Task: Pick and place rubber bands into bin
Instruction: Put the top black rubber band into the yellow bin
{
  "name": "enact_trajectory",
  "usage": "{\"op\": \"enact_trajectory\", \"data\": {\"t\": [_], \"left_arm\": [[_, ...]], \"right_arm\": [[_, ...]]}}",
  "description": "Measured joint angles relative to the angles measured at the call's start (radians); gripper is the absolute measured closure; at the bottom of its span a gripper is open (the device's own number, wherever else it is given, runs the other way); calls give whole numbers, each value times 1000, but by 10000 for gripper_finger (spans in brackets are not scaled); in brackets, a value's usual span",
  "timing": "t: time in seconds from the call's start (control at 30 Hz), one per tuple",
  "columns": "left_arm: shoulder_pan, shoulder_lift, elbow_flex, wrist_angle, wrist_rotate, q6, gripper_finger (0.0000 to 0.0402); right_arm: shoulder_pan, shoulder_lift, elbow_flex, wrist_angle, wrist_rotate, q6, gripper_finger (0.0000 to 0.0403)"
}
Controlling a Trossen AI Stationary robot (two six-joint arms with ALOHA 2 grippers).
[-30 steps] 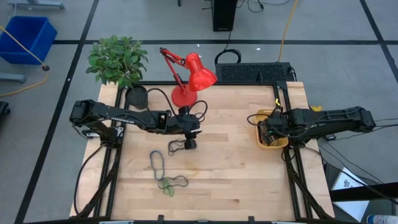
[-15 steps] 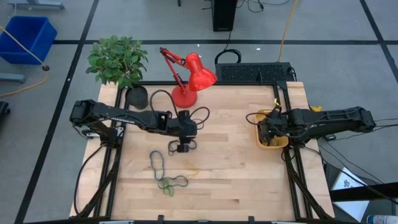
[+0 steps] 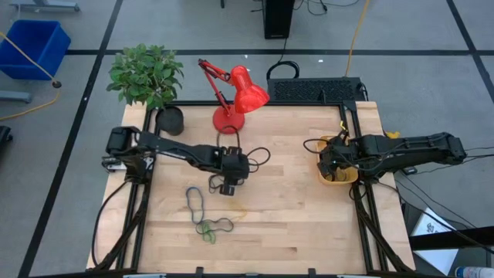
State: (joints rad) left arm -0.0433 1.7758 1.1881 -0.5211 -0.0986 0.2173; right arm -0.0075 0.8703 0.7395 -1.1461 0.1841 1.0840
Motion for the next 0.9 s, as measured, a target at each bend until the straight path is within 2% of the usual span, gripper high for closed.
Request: {"op": "enact_trajectory", "data": {"t": [0.33,0.57,0.7,0.9], "left_arm": [[18,134,0,-1,-19,-17,234],[27,158,4,-2,-6,-22,239],[27,159,4,-2,2,-20,277],[25,160,3,-1,11,-20,374]], "right_arm": [[0,0,1,10,-1,0,202],[0,0,2,18,-1,-4,200],[0,0,2,18,-1,-4,198],[0,0,2,20,-1,-8,201]]}}
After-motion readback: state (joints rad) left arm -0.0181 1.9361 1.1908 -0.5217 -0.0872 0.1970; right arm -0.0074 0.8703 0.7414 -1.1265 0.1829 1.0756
